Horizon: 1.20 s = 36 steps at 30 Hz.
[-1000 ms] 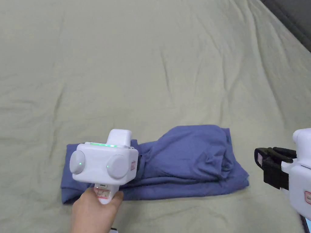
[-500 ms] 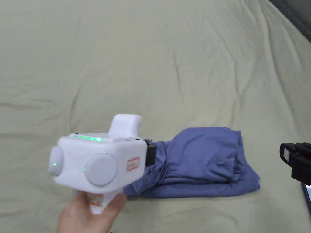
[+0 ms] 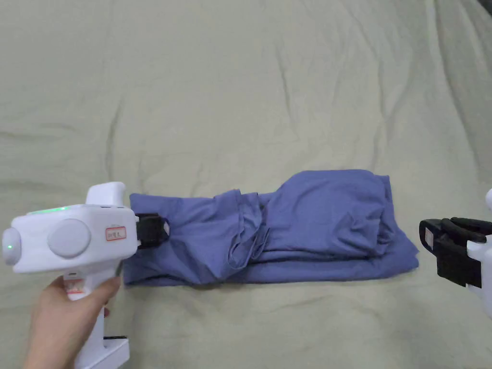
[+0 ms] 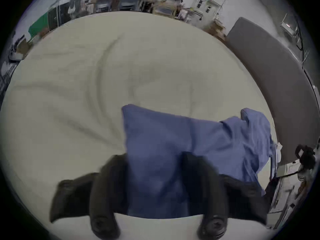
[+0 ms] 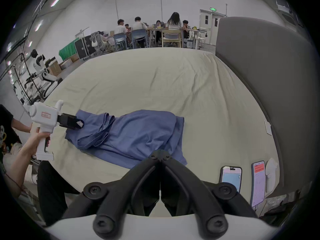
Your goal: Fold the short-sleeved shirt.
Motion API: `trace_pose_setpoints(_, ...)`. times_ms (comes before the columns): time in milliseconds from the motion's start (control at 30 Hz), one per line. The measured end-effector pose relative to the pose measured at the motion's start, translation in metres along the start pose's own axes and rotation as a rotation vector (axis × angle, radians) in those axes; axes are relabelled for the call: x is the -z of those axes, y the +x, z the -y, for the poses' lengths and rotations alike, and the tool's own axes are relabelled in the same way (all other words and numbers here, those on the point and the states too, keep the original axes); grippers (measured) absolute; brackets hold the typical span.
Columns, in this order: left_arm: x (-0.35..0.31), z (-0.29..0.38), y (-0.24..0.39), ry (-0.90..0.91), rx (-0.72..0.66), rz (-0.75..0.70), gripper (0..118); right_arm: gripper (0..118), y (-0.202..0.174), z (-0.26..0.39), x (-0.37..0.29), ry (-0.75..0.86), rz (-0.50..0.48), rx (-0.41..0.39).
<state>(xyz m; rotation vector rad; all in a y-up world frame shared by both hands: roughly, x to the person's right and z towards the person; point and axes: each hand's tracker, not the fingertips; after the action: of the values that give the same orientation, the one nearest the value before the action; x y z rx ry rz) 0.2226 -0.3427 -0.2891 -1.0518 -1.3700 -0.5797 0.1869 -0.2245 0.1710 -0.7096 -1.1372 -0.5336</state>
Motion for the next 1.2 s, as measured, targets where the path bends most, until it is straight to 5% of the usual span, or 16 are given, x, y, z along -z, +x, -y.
trace_pose_setpoints(33, -0.005, -0.004, -0.010, -0.001, -0.021, -0.004, 40, 2, -0.002, -0.002, 0.001, -0.004, -0.001, -0.003)
trace_pose_setpoints(67, -0.018, -0.003, -0.017, -0.006, -0.054, 0.011, 19, 2, -0.004, -0.003, 0.003, -0.009, -0.003, -0.006)
trace_pose_setpoints(100, -0.024, -0.004, -0.024, -0.015, -0.090, 0.069, 15, 2, -0.006, -0.003, 0.004, -0.010, -0.002, -0.010)
trace_pose_setpoints(233, -0.056, -0.012, -0.033, 0.005, -0.071, 0.094, 14, 2, -0.008, -0.005, 0.005, -0.003, -0.009, -0.018)
trace_pose_setpoints(367, -0.105, -0.023, -0.060, 0.052, 0.002, -0.241, 14, 2, -0.009, -0.006, 0.002, 0.016, -0.018, -0.014)
trace_pose_setpoints(500, -0.142, -0.031, -0.064, 0.065, 0.005, -0.408, 14, 2, -0.007, -0.007, 0.005, 0.024, -0.031, -0.002)
trace_pose_setpoints(600, -0.144, -0.035, -0.021, 0.079, 0.055, -0.404, 14, 2, -0.004, -0.007, 0.007, 0.029, -0.044, 0.019)
trace_pose_setpoints(700, -0.121, -0.036, 0.046, 0.081, 0.133, -0.243, 14, 2, -0.002, -0.009, 0.007, 0.036, -0.049, 0.027)
trace_pose_setpoints(900, 0.003, -0.021, 0.176, -0.108, 0.349, -0.083, 14, 2, 0.014, -0.005, 0.002, 0.043, -0.041, 0.052)
trace_pose_setpoints(1067, 0.032, -0.002, 0.215, -0.122, 0.396, -0.146, 14, 2, 0.032, 0.004, 0.004, 0.019, -0.016, 0.084)
trace_pose_setpoints(1100, 0.023, -0.005, 0.209, -0.093, 0.378, -0.083, 25, 2, 0.034, 0.006, 0.005, 0.015, -0.015, 0.091)
trace_pose_setpoints(1167, -0.005, -0.008, 0.192, -0.118, 0.242, 0.173, 85, 2, 0.037, 0.008, 0.008, 0.008, -0.018, 0.102)
trace_pose_setpoints(1200, -0.021, -0.010, 0.183, -0.087, 0.193, 0.213, 106, 2, 0.038, 0.008, 0.009, 0.005, -0.020, 0.106)
